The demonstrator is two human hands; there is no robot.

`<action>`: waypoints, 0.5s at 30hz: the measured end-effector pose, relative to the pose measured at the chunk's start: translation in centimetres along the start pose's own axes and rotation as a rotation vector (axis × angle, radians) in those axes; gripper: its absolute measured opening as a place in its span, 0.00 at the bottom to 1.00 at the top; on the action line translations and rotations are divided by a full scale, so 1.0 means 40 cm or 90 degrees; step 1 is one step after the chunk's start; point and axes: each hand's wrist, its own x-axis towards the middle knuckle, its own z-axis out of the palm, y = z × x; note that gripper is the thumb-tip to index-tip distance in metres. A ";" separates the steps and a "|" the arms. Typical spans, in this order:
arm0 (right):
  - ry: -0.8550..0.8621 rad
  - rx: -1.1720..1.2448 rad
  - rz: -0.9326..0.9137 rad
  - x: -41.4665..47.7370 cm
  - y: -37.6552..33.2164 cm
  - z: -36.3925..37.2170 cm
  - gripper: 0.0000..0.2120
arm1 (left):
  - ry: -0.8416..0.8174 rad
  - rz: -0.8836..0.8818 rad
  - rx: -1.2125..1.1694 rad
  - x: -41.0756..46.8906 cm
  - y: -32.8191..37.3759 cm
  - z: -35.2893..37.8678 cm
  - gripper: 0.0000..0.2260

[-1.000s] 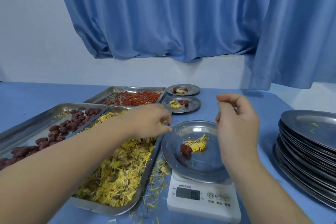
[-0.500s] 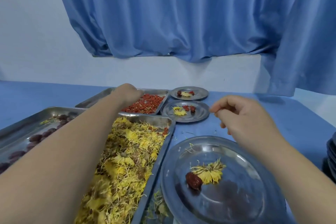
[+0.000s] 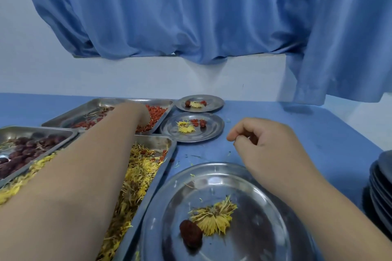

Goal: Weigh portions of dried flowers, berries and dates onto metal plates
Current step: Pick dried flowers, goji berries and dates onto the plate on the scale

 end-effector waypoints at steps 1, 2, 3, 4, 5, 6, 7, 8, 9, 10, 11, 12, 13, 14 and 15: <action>0.005 -0.006 -0.007 0.002 0.002 0.001 0.11 | -0.008 -0.003 0.016 0.003 0.001 0.006 0.22; 0.011 -0.010 -0.013 0.003 0.003 0.003 0.10 | -0.024 -0.004 0.030 0.007 0.002 0.012 0.21; 0.015 -0.011 -0.020 0.005 0.003 0.006 0.10 | -0.045 -0.004 0.041 0.012 0.002 0.019 0.20; 0.017 -0.011 -0.026 0.005 0.003 0.008 0.10 | -0.062 -0.001 0.048 0.018 0.001 0.026 0.18; 0.018 -0.011 -0.032 0.006 0.003 0.010 0.10 | -0.071 0.004 0.048 0.023 0.001 0.030 0.15; 0.020 -0.012 -0.037 0.006 0.002 0.012 0.09 | -0.073 0.009 0.041 0.030 0.000 0.032 0.14; 0.020 -0.012 -0.041 0.005 0.002 0.014 0.09 | -0.073 0.012 0.029 0.034 -0.001 0.033 0.13; 0.019 -0.015 -0.045 0.004 0.001 0.014 0.09 | -0.072 0.013 0.010 0.038 -0.001 0.032 0.11; 0.016 -0.020 -0.049 0.004 0.000 0.014 0.09 | -0.069 0.015 -0.008 0.040 -0.001 0.032 0.11; 0.013 -0.028 -0.055 0.003 -0.002 0.014 0.09 | -0.061 0.018 -0.021 0.042 -0.001 0.032 0.11; 0.012 -0.037 -0.060 0.003 -0.003 0.014 0.09 | -0.052 0.021 -0.028 0.043 -0.001 0.033 0.12; 0.012 -0.044 -0.064 0.004 -0.004 0.014 0.09 | -0.041 0.023 -0.031 0.044 -0.001 0.035 0.12; 0.014 -0.050 -0.068 0.005 -0.005 0.014 0.09 | -0.031 0.022 -0.032 0.044 -0.002 0.038 0.13; 0.016 -0.053 -0.070 0.006 -0.005 0.013 0.09 | -0.022 0.020 -0.034 0.045 -0.003 0.040 0.15; 0.019 -0.054 -0.072 0.006 -0.005 0.014 0.09 | -0.016 0.020 -0.034 0.044 -0.006 0.042 0.17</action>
